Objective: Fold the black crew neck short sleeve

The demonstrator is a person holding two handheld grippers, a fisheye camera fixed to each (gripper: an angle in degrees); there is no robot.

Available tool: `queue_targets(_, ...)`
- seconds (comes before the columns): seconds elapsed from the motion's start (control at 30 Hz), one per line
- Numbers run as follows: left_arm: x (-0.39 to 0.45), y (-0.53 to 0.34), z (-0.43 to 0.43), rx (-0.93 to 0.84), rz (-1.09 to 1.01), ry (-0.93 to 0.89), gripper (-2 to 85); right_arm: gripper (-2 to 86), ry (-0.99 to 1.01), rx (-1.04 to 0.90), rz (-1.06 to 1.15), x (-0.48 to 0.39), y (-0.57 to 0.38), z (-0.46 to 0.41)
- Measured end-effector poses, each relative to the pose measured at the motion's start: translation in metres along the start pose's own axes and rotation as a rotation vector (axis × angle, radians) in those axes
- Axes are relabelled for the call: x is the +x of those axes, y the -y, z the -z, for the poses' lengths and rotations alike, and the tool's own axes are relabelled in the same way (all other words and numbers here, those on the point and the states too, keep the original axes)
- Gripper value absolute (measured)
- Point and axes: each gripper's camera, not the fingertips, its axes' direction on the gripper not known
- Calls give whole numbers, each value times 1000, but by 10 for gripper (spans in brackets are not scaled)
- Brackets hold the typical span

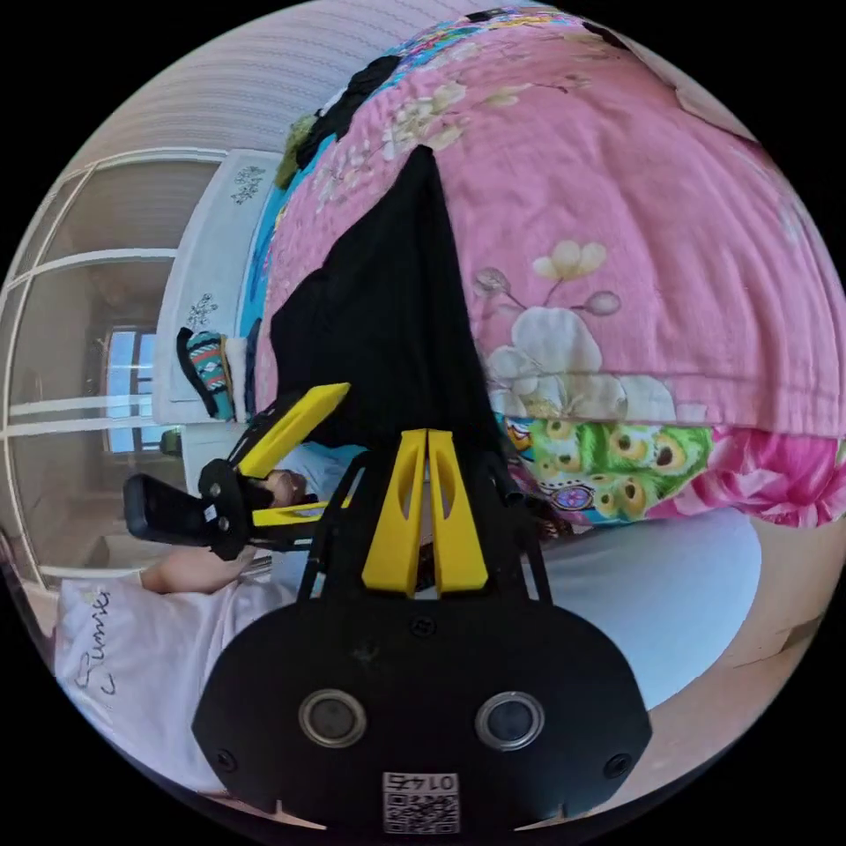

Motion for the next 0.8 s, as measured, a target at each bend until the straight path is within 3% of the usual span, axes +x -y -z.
queue_targets(0.13, 13, 18, -14, -25, -8, 13, 172, 1, 145, -3, 153, -9, -5, 16)
queue_targets(0.3, 26, 27, -35, -89, -24, -21, 172, 30, -184, 52, 64, 39, -22, 42)
queue_targets(0.43, 34, 38, -45, -116, -53, -14, 179, 75, -233, -40, -22, 82, -24, 24)
queue_targets(0.63, 31, 48, -47, -107, -36, -21, 157, 24, -95, 88, -98, 101, -43, 34)
queue_targets(0.8, 29, 51, -49, -94, -25, -33, 138, 5, 25, 90, -12, 102, -53, 57)
